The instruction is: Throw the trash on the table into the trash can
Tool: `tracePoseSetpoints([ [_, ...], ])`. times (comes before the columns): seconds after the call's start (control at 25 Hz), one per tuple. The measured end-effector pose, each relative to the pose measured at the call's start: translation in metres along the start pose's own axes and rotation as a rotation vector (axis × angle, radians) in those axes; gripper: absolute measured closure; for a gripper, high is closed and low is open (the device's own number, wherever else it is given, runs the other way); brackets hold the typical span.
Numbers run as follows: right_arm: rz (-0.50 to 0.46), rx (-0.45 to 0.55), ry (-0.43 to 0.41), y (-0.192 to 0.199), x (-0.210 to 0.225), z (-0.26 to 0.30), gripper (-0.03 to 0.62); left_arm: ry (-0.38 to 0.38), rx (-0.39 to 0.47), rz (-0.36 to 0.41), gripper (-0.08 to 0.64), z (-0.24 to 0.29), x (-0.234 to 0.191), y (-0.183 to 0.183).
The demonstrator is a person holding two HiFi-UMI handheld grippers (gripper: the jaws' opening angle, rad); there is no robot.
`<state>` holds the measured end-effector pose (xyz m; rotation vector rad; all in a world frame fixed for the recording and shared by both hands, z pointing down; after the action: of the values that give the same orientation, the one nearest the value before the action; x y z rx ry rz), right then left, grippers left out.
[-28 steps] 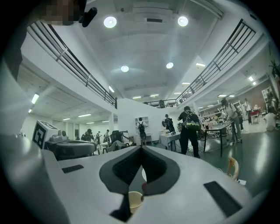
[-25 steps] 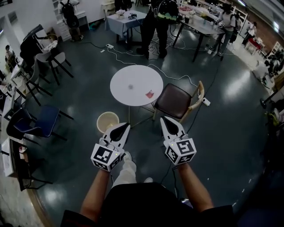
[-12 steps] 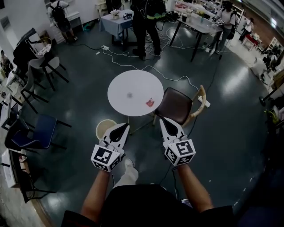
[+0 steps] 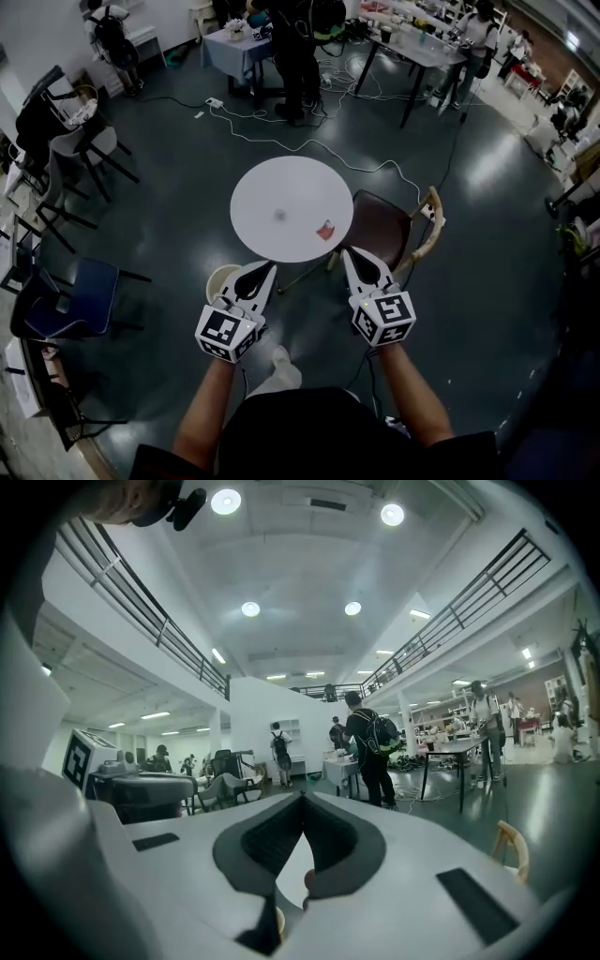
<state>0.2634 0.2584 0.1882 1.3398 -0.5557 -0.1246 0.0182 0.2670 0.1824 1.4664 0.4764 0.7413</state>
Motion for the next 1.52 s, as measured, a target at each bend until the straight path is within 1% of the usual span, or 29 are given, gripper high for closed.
tracePoseSetpoints([
  [0.2, -0.017, -0.036, 0.038, 0.001, -0.005, 0.04, 0.574, 0.008, 0.003, -0.013, 0.545, 0.001, -0.05, 0.007],
  [0.36, -0.029, -0.06, 0.08, 0.001, -0.006, 0.069, 0.574, 0.014, 0.004, -0.027, 0.545, 0.005, -0.081, 0.013],
  [0.56, -0.019, -0.089, 0.115, 0.011, -0.001, 0.093, 0.574, 0.044, -0.003, -0.06, 0.545, 0.01, -0.105, 0.026],
  [0.72, -0.003, -0.121, 0.147, 0.027, 0.007, 0.103, 0.574, 0.047, -0.03, -0.131, 0.545, 0.017, -0.116, 0.045],
  [0.8, -0.001, -0.145, 0.156, 0.033, 0.014, 0.109, 0.574, 0.058, -0.037, -0.147, 0.545, 0.025, -0.118, 0.052],
  [0.96, 0.011, -0.211, 0.167, 0.051, 0.035, 0.123, 0.574, 0.078, -0.053, -0.176, 0.545, 0.048, -0.118, 0.067],
  [1.16, 0.037, -0.287, 0.185, 0.079, 0.075, 0.156, 0.574, 0.1, -0.106, -0.168, 0.545, 0.08, -0.124, 0.088],
  [1.28, 0.062, -0.32, 0.206, 0.096, 0.105, 0.177, 0.574, 0.086, -0.146, -0.179, 0.545, 0.099, -0.131, 0.104],
  [1.52, 0.105, -0.419, 0.228, 0.134, 0.167, 0.219, 0.572, 0.049, -0.224, -0.206, 0.545, 0.141, -0.142, 0.134],
])
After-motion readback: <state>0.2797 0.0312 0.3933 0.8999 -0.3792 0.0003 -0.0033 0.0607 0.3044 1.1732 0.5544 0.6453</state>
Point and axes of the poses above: the fingertips, and each gripper's own axes: z forward along the fingers, x to its right, y out of its underside, the point moved 9 cm from there along -z, backward along the fingers, and after that the axes turned 10 degrees about z, right-handed, at the moved point
